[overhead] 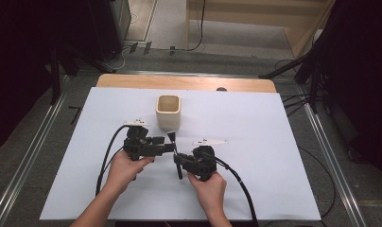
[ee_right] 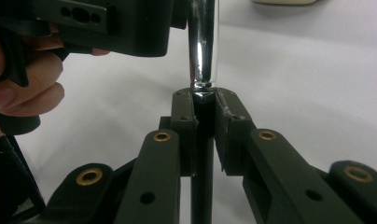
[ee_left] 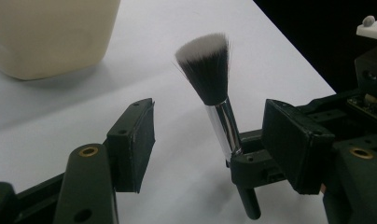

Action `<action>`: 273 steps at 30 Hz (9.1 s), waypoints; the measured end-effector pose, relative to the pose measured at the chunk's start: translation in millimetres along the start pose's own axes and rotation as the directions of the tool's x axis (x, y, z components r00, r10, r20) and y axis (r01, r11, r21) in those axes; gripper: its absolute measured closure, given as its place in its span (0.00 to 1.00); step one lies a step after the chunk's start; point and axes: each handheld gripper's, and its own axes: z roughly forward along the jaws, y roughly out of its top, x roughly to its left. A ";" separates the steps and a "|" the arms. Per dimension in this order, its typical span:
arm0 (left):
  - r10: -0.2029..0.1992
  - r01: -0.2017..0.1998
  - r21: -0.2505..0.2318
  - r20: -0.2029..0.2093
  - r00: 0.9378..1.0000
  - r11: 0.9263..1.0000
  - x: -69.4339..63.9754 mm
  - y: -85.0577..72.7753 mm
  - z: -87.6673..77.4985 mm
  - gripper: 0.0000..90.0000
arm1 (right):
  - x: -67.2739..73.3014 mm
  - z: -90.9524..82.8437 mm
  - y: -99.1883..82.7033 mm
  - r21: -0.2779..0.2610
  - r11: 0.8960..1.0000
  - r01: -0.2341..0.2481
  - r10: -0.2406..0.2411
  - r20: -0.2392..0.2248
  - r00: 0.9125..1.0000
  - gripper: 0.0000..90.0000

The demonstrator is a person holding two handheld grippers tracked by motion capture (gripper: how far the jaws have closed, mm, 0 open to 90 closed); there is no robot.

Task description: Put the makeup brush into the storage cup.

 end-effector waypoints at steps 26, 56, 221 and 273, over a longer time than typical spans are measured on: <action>-0.126 0.128 -0.043 0.055 0.991 0.991 0.9 -11.3 13.1 0.71 | 4.4 4.2 0.6 -0.035 0.999 -0.020 0.019 -0.020 1.000 0.89; -0.186 0.190 -0.021 0.107 0.977 0.982 5.5 -11.8 14.5 0.87 | 5.6 8.7 -0.4 -0.031 0.999 -0.017 0.016 -0.030 0.999 0.89; -0.076 0.071 0.064 0.091 0.993 0.995 7.6 24.4 -19.9 0.87 | -113.2 -106.8 -25.1 0.166 0.898 0.408 -0.419 0.036 0.907 0.25; 0.013 -0.018 -0.099 -0.046 0.999 0.995 10.9 110.2 -29.3 0.87 | -112.4 -104.8 -23.6 0.161 0.903 0.399 -0.410 0.040 0.911 0.25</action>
